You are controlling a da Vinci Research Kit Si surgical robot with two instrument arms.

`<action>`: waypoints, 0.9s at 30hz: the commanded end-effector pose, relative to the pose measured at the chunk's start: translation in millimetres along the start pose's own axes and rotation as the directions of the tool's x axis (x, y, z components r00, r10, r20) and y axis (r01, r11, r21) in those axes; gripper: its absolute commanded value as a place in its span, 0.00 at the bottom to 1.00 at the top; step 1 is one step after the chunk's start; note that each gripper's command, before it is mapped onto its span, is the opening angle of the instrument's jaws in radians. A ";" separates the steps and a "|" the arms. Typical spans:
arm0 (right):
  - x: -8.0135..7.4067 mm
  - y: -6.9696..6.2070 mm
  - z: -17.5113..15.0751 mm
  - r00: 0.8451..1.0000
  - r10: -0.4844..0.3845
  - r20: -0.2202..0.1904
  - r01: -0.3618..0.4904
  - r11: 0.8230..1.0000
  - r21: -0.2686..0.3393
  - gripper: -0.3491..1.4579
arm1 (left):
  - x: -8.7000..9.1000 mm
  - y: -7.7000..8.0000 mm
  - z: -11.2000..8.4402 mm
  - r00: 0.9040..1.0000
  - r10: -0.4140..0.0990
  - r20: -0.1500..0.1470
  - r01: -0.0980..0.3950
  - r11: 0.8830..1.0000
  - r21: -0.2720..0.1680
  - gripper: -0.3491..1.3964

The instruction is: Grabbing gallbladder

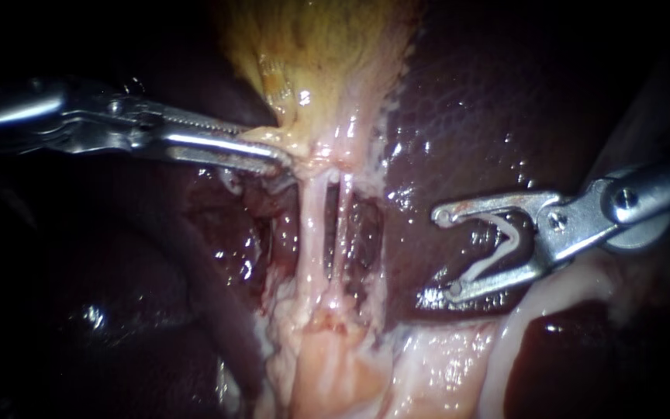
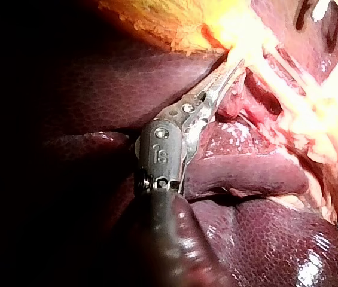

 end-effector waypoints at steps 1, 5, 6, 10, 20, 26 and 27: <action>0.0 0.0 0.0 1.000 0.000 0.000 0.000 1.000 0.000 0.45 | 0.1 0.1 -0.1 1.000 -0.012 0.000 0.012 1.000 -0.003 0.00; 0.0 0.0 0.0 1.000 0.000 0.000 0.000 1.000 0.000 0.45 | 0.2 0.7 -0.5 1.000 -0.029 0.003 0.029 1.000 -0.010 0.00; 0.0 0.0 0.0 1.000 0.000 0.000 0.000 1.000 0.000 0.45 | 0.3 0.9 -0.6 1.000 -0.030 0.006 0.030 0.999 -0.014 0.00; 0.0 0.0 0.0 1.000 0.000 0.000 0.000 1.000 0.000 0.45 | 0.9 2.0 -1.2 0.999 -0.031 0.031 0.032 0.999 -0.024 0.00; 0.0 0.0 0.0 1.000 0.000 0.000 0.000 1.000 0.000 0.45 | 3.1 2.1 -4.5 0.998 -0.046 0.047 0.048 0.997 -0.052 0.00; 0.0 0.0 0.0 1.000 0.000 0.000 0.000 1.000 0.000 0.45 | 5.5 1.4 -8.7 0.998 -0.060 0.029 0.061 0.998 -0.032 0.00; 0.0 0.0 0.0 1.000 0.000 0.000 0.000 1.000 0.000 0.45 | 6.0 1.4 -9.4 0.998 -0.063 0.026 0.063 0.998 -0.027 0.00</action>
